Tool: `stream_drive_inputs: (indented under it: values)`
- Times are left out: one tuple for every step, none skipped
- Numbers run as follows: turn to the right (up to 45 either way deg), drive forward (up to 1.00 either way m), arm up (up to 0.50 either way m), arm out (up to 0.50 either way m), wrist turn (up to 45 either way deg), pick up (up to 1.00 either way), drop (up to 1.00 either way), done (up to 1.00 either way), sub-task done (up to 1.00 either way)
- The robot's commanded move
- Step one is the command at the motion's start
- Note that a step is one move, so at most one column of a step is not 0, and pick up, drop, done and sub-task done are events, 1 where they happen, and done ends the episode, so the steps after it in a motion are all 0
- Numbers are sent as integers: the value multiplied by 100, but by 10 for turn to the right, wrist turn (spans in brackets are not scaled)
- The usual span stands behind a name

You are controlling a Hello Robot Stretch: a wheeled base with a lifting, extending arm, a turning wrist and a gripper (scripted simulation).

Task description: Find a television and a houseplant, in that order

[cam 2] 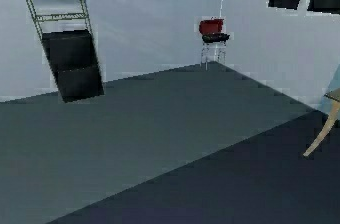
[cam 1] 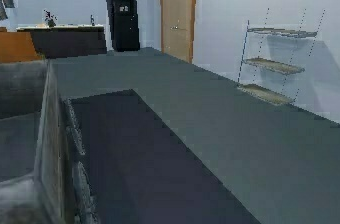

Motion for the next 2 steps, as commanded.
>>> stream_drive_inputs:
  values:
    - [210,0,0,0,0,0,0,0,0]
    - [0,75,0,0,0,0,0,0,0]
